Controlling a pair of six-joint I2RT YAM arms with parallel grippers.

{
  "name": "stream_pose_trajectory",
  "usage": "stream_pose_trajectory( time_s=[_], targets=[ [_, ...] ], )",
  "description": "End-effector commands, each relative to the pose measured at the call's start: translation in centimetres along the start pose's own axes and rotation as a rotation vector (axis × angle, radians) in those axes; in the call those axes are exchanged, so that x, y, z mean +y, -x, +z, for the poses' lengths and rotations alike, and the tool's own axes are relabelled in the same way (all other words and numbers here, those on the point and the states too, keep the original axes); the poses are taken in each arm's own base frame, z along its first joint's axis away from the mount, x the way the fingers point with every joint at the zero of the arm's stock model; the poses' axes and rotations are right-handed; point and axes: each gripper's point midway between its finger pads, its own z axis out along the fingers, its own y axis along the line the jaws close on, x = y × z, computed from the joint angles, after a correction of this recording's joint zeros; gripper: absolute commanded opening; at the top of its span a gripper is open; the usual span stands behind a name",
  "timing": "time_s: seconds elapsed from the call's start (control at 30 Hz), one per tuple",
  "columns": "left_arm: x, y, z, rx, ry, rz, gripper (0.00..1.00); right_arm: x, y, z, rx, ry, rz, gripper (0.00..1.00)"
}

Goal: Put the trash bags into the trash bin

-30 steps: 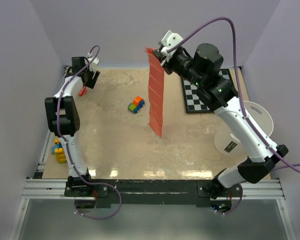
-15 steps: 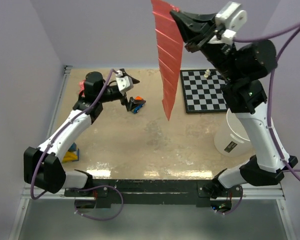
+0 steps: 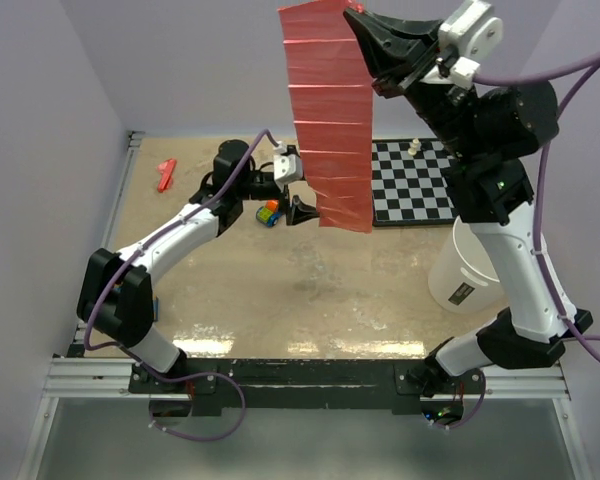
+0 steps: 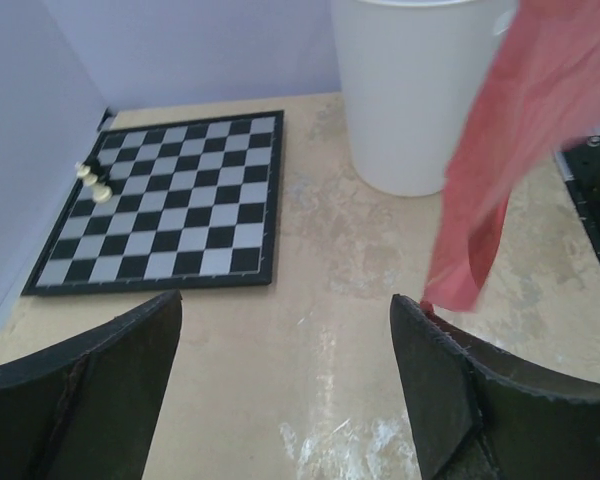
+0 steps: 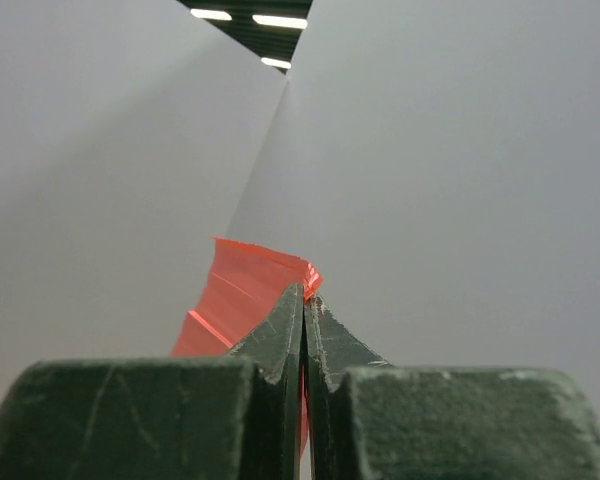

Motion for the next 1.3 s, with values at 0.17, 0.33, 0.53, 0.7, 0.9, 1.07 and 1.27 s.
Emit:
stream_pose_trajectory(
  time_s=[0.17,0.33,0.53,0.7,0.9,1.07,1.27],
  targets=[
    [-3.6,2.9,1.4,-0.058,-0.184,-0.006,0.60,-2.2,-2.9,-0.6,0.033,-0.118,-0.040,0.00],
    [-4.5,0.6,0.2,0.008,-0.143,-0.047,0.73,-2.6,-2.6,-0.6,0.015,-0.139,-0.023,0.00],
    [-5.4,-2.9,-1.6,0.130,-0.111,-0.006,0.79,-2.6,-2.6,-0.5,0.016,-0.135,-0.027,0.00],
    [-5.5,-3.0,-1.8,0.124,-0.107,0.026,0.81,-2.5,-3.2,-0.4,0.017,-0.136,-0.016,0.00],
    [-6.8,-5.1,-3.2,0.212,-0.133,0.063,0.82,-3.0,-3.2,-0.2,0.010,-0.158,-0.032,0.00],
    [-7.7,-5.1,-4.2,0.216,-0.132,0.073,0.83,-3.0,-3.7,-0.3,0.019,-0.162,-0.033,0.00],
    [-7.5,-3.6,-4.3,0.166,-0.109,0.051,0.85,-2.6,-4.8,-0.4,0.039,-0.152,-0.018,0.00]
  ],
)
